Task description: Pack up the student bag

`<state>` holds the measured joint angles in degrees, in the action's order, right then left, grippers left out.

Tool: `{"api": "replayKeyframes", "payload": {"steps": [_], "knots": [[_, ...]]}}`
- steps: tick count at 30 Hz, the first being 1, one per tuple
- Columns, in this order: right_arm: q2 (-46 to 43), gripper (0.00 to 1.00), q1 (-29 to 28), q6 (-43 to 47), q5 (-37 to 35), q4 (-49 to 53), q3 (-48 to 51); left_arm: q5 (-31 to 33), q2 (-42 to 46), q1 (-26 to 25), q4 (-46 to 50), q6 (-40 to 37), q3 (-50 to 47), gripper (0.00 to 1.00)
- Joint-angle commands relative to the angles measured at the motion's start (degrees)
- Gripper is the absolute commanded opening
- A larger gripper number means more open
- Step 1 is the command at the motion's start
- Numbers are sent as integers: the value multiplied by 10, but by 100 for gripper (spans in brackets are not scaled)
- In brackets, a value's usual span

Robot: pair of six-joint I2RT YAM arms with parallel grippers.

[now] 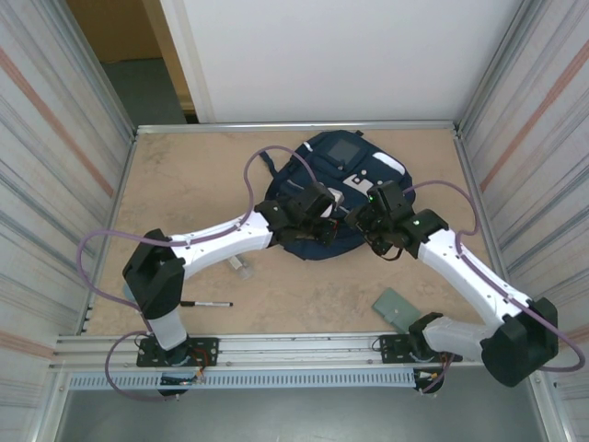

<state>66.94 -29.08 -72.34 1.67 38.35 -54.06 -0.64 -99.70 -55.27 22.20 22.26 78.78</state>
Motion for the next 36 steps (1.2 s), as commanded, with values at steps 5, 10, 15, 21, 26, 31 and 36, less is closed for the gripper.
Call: {"api": "replayKeyframes", "payload": {"steps": [5,10,15,21,26,31,36], "knots": [[75,64,-8,-127,66,-114,-12,-55,33,-3,-87,-38,-24,0],[115,34,-23,-142,65,-140,-9,-64,53,6,-125,-19,-51,0],[99,7,-13,-104,41,-137,11,-12,92,22,-110,-22,-85,0],[75,5,29,-26,76,-94,2,56,178,93,-178,-11,-233,0],[76,4,83,46,191,-132,10,29,198,181,-175,-11,-284,0],[106,25,126,156,204,-27,-38,-7,200,202,-163,-26,-267,0],[58,56,87,-27,217,-49,-4,-54,175,160,-146,6,-215,0]]}}
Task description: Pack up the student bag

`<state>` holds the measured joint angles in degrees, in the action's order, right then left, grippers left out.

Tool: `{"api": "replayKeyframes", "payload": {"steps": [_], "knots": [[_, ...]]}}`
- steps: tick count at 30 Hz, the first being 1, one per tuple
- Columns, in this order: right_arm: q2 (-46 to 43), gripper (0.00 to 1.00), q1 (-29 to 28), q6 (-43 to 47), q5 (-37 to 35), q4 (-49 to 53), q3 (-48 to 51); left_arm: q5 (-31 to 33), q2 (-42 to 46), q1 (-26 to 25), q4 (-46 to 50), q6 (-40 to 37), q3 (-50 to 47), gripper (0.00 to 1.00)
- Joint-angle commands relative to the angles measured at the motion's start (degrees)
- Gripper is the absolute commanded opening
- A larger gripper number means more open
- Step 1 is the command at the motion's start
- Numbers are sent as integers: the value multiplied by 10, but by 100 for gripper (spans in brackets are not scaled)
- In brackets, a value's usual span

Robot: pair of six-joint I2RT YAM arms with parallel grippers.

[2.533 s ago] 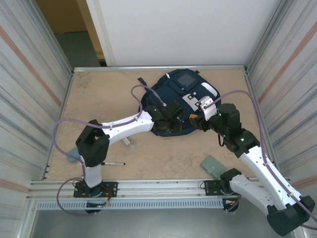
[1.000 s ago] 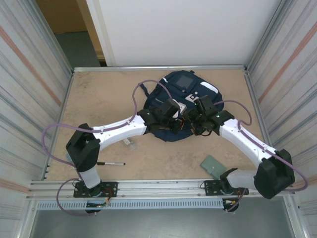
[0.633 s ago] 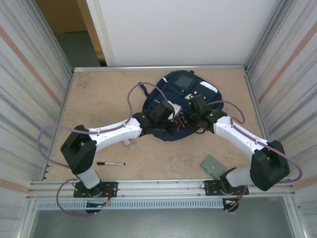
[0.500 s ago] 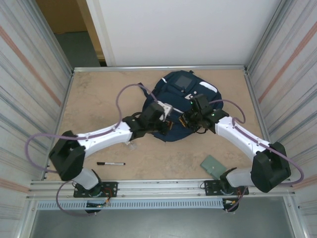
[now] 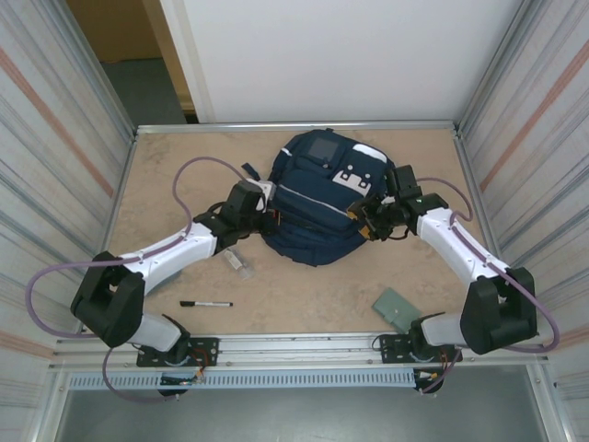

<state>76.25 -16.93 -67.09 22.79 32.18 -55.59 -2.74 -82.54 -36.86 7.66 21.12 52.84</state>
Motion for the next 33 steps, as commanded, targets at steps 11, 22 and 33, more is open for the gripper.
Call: {"api": "replayKeyframes", "payload": {"steps": [11,22,33], "knots": [[4,66,-128,-253,-50,-34,50,-141,-59,-132,-99,111,90,0],[12,12,-129,-212,-81,-26,49,-141,-32,-121,-106,101,40,0],[-8,0,-85,-54,-60,73,-5,-119,-4,22,-67,58,-2,0]]}}
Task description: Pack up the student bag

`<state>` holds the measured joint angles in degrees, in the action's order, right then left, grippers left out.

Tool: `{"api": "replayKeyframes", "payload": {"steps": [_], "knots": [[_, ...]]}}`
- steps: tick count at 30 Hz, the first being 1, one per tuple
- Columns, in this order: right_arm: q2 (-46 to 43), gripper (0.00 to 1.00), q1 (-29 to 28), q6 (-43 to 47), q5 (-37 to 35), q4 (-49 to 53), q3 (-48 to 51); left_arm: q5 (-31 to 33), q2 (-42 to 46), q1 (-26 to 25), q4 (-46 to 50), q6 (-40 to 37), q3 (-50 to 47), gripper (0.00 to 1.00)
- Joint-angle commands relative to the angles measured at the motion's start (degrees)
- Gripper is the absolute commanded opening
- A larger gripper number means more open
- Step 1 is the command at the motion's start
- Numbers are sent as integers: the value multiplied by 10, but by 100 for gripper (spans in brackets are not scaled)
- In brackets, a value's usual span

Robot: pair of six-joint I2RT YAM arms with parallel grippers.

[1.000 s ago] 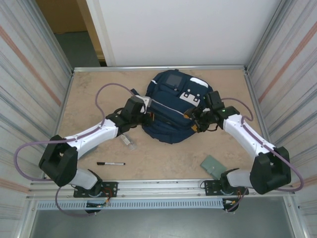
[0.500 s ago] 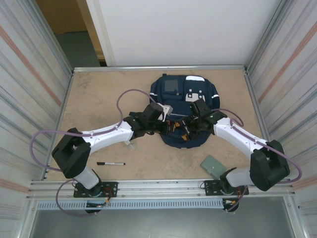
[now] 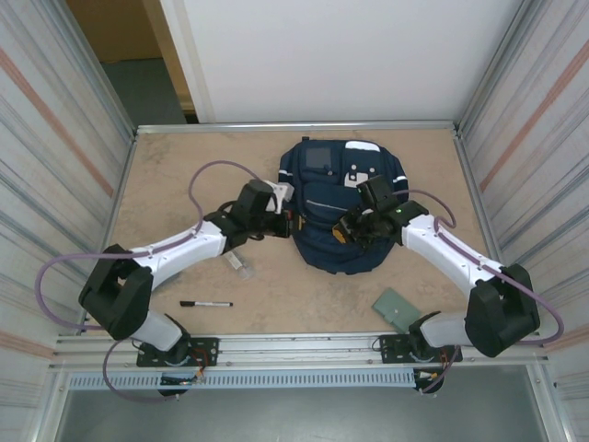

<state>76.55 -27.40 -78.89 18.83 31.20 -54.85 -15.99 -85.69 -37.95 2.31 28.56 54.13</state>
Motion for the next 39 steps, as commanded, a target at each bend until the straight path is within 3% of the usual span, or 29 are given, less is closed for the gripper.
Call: {"api": "replayKeyframes", "payload": {"steps": [1,5,11,14,15,19,22,26,29,32,34,39], "knots": [[-16,0,25,72,-18,90,-14,25,22,42,-14,-17,-16,0],[-36,0,44,107,-17,100,-16,63,-17,65,40,-29,22,0],[-52,0,84,167,-13,152,-32,112,-22,27,42,-64,52,0],[-44,43,86,160,-18,172,-46,73,-9,24,47,-40,60,0],[-40,48,81,144,-12,171,-47,63,-3,16,40,-22,57,0],[-25,57,40,-8,-15,134,-24,48,24,-59,-51,69,19,0],[-29,57,27,-95,-37,73,15,72,15,-121,-76,85,30,0],[-25,58,12,-131,-55,55,19,61,-21,-165,-66,86,67,0],[-30,52,9,-131,-62,41,22,60,-44,-184,-71,86,77,0],[-49,17,10,-121,-91,32,38,46,-51,-185,-75,91,79,0],[-63,0,13,-116,-102,35,47,66,-43,-184,-54,62,79,0],[-84,0,23,-56,-88,56,36,167,-11,-137,23,-17,52,0]]}}
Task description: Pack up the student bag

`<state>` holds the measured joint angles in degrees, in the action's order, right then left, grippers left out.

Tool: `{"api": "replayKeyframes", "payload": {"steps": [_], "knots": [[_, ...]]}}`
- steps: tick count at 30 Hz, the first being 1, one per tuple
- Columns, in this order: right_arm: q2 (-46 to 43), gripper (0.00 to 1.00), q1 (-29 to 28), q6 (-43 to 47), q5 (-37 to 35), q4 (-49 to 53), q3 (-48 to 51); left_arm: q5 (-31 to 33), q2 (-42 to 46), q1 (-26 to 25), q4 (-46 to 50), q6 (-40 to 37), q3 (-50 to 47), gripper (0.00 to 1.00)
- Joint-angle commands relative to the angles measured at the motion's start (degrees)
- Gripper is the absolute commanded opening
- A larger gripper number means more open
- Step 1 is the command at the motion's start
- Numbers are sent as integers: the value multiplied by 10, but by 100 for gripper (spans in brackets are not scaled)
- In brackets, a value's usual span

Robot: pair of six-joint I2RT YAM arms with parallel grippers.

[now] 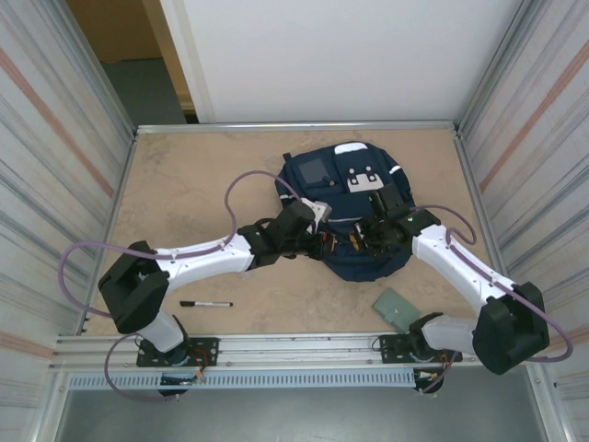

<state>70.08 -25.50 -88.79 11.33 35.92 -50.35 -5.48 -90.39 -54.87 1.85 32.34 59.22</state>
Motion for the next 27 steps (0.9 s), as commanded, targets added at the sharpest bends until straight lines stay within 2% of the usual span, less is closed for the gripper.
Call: {"api": "replayKeyframes", "payload": {"steps": [1,4,8,12,15,19,23,25,27], "knots": [[-18,0,5,58,-7,12,-15,71,38,50,32,-62,-10,0],[-5,0,4,100,28,18,-36,76,20,121,31,-71,-33,0],[23,0,-24,137,53,11,-62,27,-30,203,34,-47,-5,0],[67,0,-59,172,55,14,-98,58,-86,222,76,-95,73,0],[94,0,-73,174,54,5,-111,31,-100,246,83,-89,90,0],[125,1,-76,191,37,19,-136,19,-52,251,57,-83,48,10],[140,3,-82,251,-17,50,-175,-13,16,248,39,-99,-7,26],[140,5,-84,277,-17,47,-187,-23,46,241,41,-116,-28,35],[139,8,-87,294,-18,50,-201,-31,74,230,41,-131,-45,39]]}}
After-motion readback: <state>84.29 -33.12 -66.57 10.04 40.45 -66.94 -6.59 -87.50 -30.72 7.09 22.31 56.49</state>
